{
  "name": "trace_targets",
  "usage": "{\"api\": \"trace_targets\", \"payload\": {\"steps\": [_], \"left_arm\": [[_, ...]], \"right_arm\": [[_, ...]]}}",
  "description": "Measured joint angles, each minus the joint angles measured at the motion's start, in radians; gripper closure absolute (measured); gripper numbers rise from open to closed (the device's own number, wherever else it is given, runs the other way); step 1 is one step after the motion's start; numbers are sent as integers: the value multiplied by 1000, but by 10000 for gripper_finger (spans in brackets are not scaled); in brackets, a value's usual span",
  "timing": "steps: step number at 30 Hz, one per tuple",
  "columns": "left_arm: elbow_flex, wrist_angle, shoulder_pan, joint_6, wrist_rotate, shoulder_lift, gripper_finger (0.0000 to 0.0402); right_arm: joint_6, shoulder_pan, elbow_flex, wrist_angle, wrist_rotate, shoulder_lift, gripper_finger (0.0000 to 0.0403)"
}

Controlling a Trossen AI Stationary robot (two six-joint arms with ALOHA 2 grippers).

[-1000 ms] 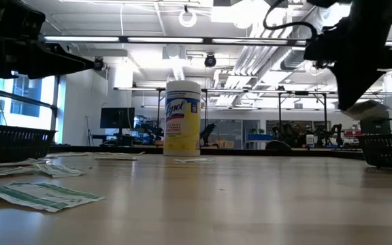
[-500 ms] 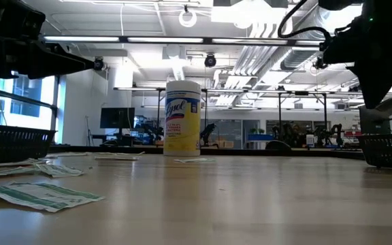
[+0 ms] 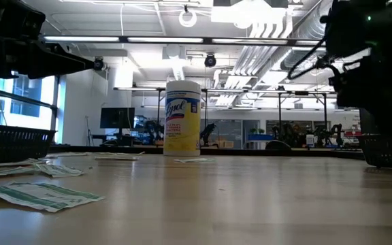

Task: Pick & Place First Aid Supplies
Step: Put the towelette pack into the right black basket

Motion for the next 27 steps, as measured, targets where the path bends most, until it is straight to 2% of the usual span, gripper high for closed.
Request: {"api": "trace_targets", "payload": {"steps": [5,10,15,20,27], "left_arm": [[0,0,0,0,0,0,195],[0,0,0,0,0,0,195],[0,0,0,0,0,0,195],[0,0,0,0,0,0,195],[0,0,0,0,0,0,195]], "right_arm": [[10,-26,-22,-4,-41,0,386],[4,-29,4,-16,-41,0,338],[1,-29,65,-110,-78,0,300],[31,-28,96,-239,-146,-3,291],[88,-41,33,-203,-150,-82,291]]}}
